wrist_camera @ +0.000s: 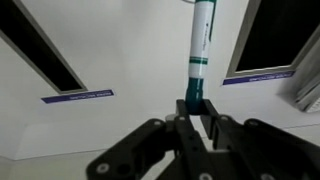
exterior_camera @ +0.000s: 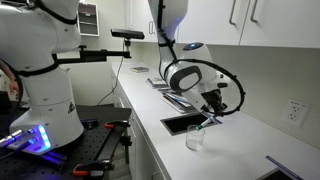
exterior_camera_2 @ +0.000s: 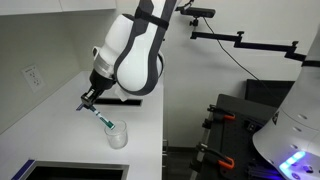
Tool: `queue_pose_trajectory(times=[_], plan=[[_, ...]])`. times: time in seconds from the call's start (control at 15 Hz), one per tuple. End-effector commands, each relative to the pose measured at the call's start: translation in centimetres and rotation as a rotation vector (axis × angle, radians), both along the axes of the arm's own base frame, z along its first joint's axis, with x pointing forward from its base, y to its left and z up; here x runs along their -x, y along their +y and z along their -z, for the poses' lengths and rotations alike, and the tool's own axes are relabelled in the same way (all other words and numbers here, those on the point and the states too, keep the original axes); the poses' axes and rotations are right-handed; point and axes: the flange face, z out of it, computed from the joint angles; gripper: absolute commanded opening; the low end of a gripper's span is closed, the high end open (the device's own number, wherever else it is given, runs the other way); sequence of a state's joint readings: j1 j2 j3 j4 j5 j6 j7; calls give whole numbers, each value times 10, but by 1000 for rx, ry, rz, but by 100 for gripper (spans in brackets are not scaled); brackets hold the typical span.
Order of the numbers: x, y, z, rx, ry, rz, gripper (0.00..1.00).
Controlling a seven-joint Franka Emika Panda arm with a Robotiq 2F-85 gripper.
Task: Put the marker in the glass cup
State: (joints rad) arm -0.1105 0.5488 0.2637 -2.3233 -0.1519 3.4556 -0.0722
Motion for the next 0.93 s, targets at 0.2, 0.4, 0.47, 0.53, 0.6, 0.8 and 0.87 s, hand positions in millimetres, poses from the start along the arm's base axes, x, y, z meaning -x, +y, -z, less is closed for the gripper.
queue_pose_trajectory(times=[0.2, 0.4, 0.47, 0.53, 0.6, 0.8, 0.87], plan=[[16, -8, -1, 13, 28, 12, 5], [24, -11, 4, 22, 41, 14, 5], [25, -12, 4, 22, 42, 14, 5], [26, -12, 5, 24, 44, 12, 5], [26, -11, 6, 22, 45, 11, 5], [30, -9, 8, 16, 55, 13, 48], [33, -9, 9, 16, 60, 9, 54]])
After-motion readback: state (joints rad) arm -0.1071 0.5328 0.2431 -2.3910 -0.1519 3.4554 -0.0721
